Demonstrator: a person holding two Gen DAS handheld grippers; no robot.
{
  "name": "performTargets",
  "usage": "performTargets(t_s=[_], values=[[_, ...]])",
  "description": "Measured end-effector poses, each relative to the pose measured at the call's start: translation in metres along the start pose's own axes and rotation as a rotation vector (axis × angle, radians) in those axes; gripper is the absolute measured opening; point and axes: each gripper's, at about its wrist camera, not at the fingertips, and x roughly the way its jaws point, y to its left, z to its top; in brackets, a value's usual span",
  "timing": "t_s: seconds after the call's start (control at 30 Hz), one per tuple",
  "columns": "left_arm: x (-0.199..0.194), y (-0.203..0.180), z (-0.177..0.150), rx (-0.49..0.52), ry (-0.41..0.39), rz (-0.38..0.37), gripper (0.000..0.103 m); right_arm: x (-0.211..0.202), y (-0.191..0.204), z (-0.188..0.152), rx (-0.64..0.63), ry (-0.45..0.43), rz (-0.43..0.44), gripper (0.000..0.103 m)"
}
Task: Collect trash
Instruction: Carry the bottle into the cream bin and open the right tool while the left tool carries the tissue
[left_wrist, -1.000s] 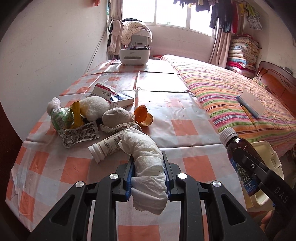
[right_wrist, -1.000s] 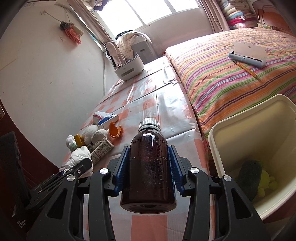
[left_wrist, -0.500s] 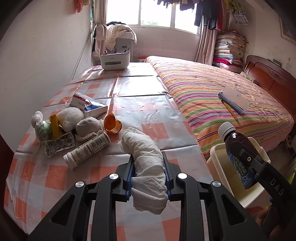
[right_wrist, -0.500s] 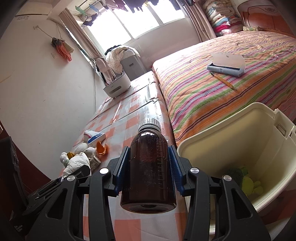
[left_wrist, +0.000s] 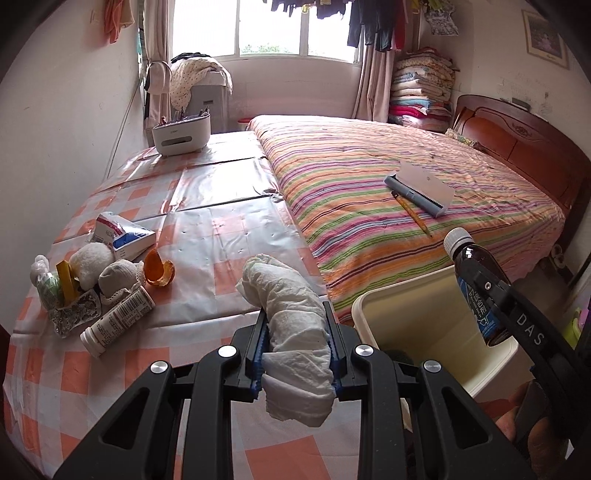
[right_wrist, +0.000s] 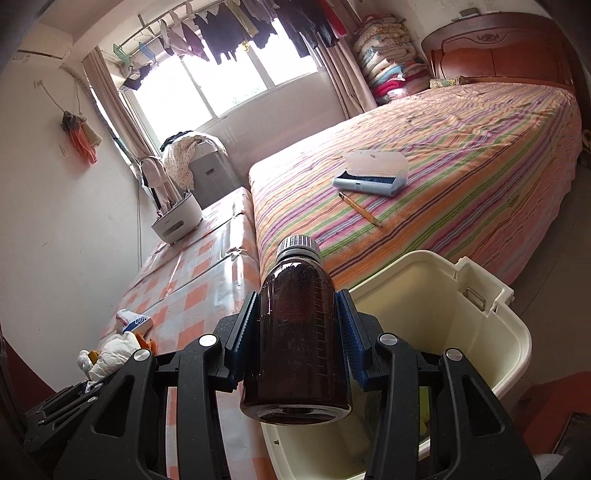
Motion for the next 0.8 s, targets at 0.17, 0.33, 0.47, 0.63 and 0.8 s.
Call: performTargets(t_s=[0.17, 0.33, 0.47, 0.63, 0.8], values=[[0.0, -0.019, 0.004, 0.029, -0.007, -0.029, 0.025, 0.011, -0.027, 0.005, 0.053, 0.021, -0.057, 0.042], [0.001, -0.034, 0.007, 0.053, -0.005, -0.048, 0.025, 0.016, -0.035, 0.005, 0.053, 0.036, -0.077, 0.042], [0.003, -0.043, 0.008, 0.063, -0.003, -0.056, 0.025, 0.019, -0.04, 0.006, 0.068, 0.05, -0.078, 0.044], [0.005, -0.052, 0.007, 0.079, 0.004, -0.065, 0.025, 0.015, -0.044, 0.006, 0.082, 0.036, -0.086, 0.046], [0.005, -0.058, 0.006, 0.093, 0.007, -0.071, 0.025, 0.008, -0.048, 0.008, 0.108, 0.007, -0.09, 0.051]])
